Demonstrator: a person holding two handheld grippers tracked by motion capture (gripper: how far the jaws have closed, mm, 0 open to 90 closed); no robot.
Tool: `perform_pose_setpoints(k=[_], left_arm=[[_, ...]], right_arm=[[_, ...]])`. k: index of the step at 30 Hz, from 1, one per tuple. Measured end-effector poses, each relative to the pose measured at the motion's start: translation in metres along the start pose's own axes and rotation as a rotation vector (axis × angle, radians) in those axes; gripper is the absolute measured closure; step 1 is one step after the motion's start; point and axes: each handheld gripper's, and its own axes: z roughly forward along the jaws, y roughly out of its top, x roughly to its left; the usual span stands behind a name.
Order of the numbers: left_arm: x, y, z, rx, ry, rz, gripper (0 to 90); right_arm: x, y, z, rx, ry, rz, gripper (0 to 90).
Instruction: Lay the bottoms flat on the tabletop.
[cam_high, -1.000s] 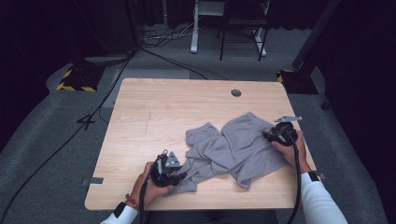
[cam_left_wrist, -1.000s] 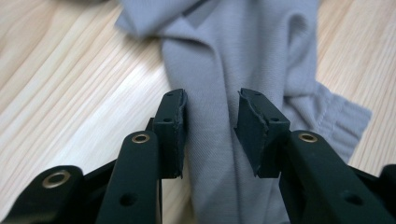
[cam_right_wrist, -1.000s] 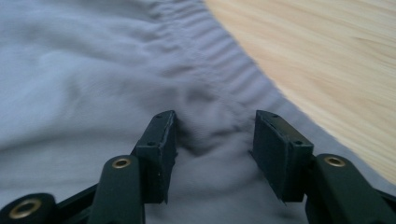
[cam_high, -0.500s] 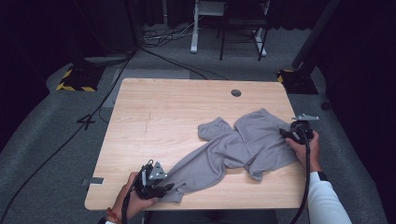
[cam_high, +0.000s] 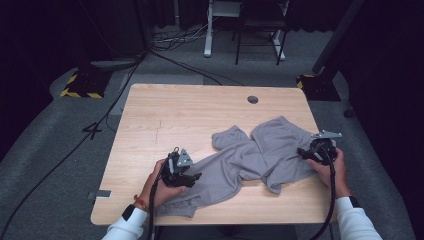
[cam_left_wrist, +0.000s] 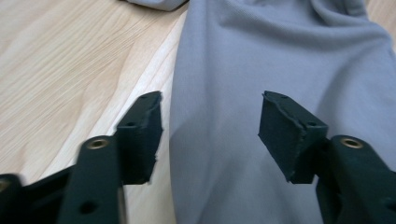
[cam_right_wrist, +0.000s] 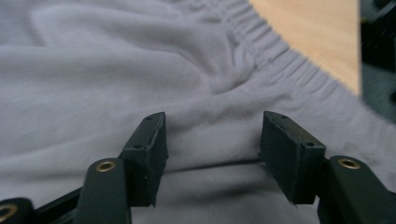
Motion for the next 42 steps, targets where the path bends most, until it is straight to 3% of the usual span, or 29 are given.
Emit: perform_pose_setpoints(k=[1, 2, 4, 6, 9, 11, 13, 17, 20, 23, 26, 27, 28, 29, 32, 33, 34, 35, 36, 37, 38, 39, 41, 42], left_arm=[[0.000, 0.000, 0.000, 0.000, 0.000, 0.000, 42.9], [0.000, 0.002, 0.010, 0.034, -0.014, 0.009, 43.3], [0.000, 0.002, 0.017, 0.050, -0.055, 0.011, 45.3], [-0.003, 0.000, 0.022, 0.073, -0.059, 0.018, 47.3], [-0.008, -0.002, 0.020, 0.068, -0.089, 0.027, 48.8], [-0.017, -0.004, 0.019, 0.062, -0.103, 0.035, 49.3], [-0.029, -0.006, 0.018, 0.050, -0.130, 0.061, 49.4], [-0.055, -0.008, 0.016, 0.046, -0.200, 0.105, 49.6], [-0.074, -0.006, 0.015, 0.070, -0.241, 0.150, 47.4], [-0.085, -0.002, 0.014, 0.077, -0.248, 0.195, 41.9], [-0.076, 0.006, 0.009, 0.015, -0.222, 0.148, 35.2], [-0.076, 0.006, 0.009, 0.015, -0.222, 0.148, 33.5], [-0.072, 0.010, 0.007, 0.002, -0.198, 0.126, 31.0], [-0.062, 0.019, 0.004, -0.043, -0.159, 0.089, 29.1], [-0.052, 0.031, 0.004, -0.072, -0.140, 0.079, 28.1], [-0.041, 0.044, 0.010, -0.085, -0.095, 0.072, 28.1], [-0.041, 0.044, 0.010, -0.085, -0.095, 0.072, 28.1], [-0.030, 0.058, 0.021, -0.084, -0.069, 0.049, 28.1], [-0.030, 0.058, 0.021, -0.084, -0.069, 0.049, 28.2], [-0.021, 0.073, 0.035, -0.064, -0.077, 0.036, 28.0], [-0.021, 0.073, 0.035, -0.064, -0.077, 0.036, 28.2], [-0.018, 0.087, 0.049, -0.057, -0.072, 0.033, 28.6], [-0.019, 0.100, 0.062, -0.052, -0.065, 0.053, 28.9], [-0.020, 0.106, 0.068, -0.045, -0.059, 0.052, 29.3]], right_arm=[[0.000, 0.000, 0.000, 0.000, 0.000, 0.000, 41.5], [-0.006, -0.001, 0.010, -0.010, 0.036, 0.056, 42.4], [-0.010, 0.002, 0.016, -0.012, 0.060, 0.093, 43.0], [-0.009, 0.007, 0.021, -0.022, 0.052, 0.074, 43.8], [-0.002, 0.019, 0.031, -0.022, 0.061, 0.064, 43.8], [0.006, 0.028, 0.039, -0.038, 0.070, 0.034, 44.5], [0.013, 0.038, 0.047, -0.037, 0.094, 0.038, 44.4], [0.040, 0.062, 0.064, -0.039, 0.135, -0.011, 44.3], [0.068, 0.079, 0.073, -0.044, 0.139, -0.092, 45.4], [0.094, 0.090, 0.074, -0.039, 0.154, -0.161, 47.3], [0.103, 0.091, 0.059, -0.100, 0.245, -0.153, 48.8], [0.104, 0.089, 0.052, -0.125, 0.261, -0.165, 48.8], [0.104, 0.085, 0.045, -0.144, 0.278, -0.176, 49.1], [0.104, 0.081, 0.037, -0.149, 0.299, -0.195, 48.8], [0.100, 0.061, 0.013, -0.174, 0.326, -0.247, 48.3], [0.097, 0.053, 0.005, -0.179, 0.327, -0.254, 47.7], [0.097, 0.053, 0.005, -0.179, 0.327, -0.254, 47.7], [0.090, 0.037, -0.012, -0.211, 0.317, -0.257, 48.1], [0.090, 0.037, -0.012, -0.211, 0.317, -0.257, 48.1], [0.083, 0.019, -0.030, -0.218, 0.325, -0.249, 49.1], [0.083, 0.019, -0.030, -0.218, 0.325, -0.249, 49.1], [0.082, 0.005, -0.042, -0.209, 0.327, -0.271, 50.5], [0.082, -0.011, -0.051, -0.192, 0.377, -0.269, 50.8], [0.085, -0.018, -0.054, -0.170, 0.375, -0.305, 50.6]])
